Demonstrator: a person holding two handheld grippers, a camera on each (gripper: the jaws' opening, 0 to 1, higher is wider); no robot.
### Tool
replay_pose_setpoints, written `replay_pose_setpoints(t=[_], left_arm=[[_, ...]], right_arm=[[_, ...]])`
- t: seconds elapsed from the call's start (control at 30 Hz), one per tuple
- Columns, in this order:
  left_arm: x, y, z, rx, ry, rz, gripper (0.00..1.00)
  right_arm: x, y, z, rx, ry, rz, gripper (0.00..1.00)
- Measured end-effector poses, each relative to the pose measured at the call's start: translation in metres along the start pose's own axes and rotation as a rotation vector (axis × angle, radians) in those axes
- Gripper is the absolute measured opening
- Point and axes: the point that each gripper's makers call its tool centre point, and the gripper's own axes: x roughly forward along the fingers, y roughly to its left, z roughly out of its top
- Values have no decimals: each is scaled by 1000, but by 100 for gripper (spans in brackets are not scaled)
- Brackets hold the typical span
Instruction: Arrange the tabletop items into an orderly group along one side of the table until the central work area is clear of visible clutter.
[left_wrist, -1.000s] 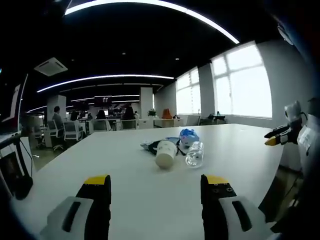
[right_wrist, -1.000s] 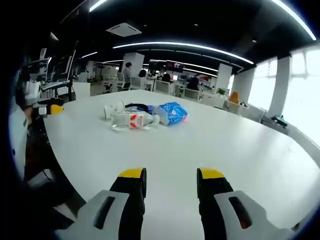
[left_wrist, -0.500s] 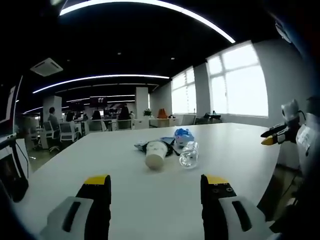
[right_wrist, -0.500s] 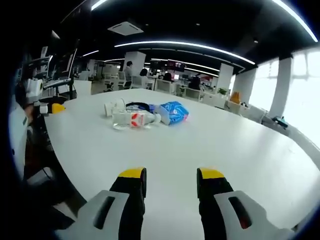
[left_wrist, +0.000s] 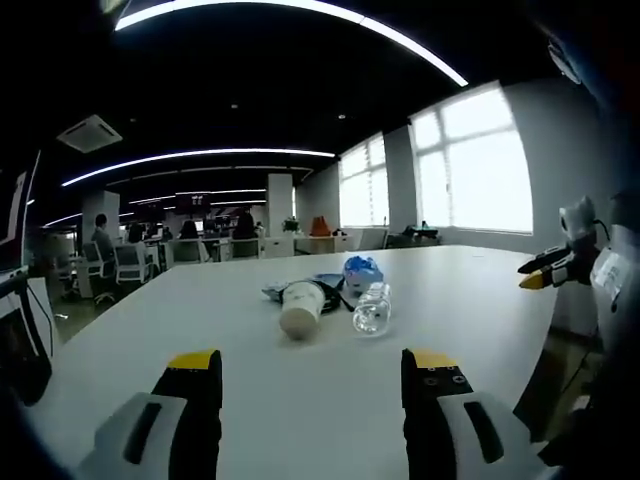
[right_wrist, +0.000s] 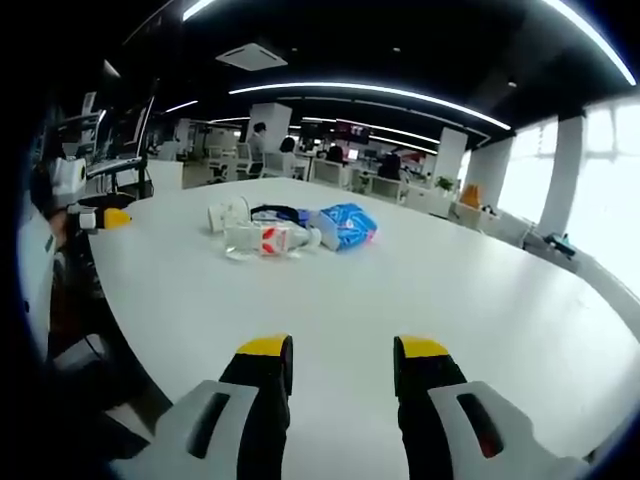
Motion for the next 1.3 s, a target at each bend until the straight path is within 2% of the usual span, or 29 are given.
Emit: replay_pose_setpoints(t=[0.57,1.03,1.3], left_arm=[[9,-11,6,18,-5,-39,73],[15,-14,17,50,-17,-51,73],[17,-12,17,39,-12,-49,73]], right_arm=[[4,3,8,1,-19,24,40],[8,3,12,-17,-17,31,40],[10,4,15,4,-22,55,41]])
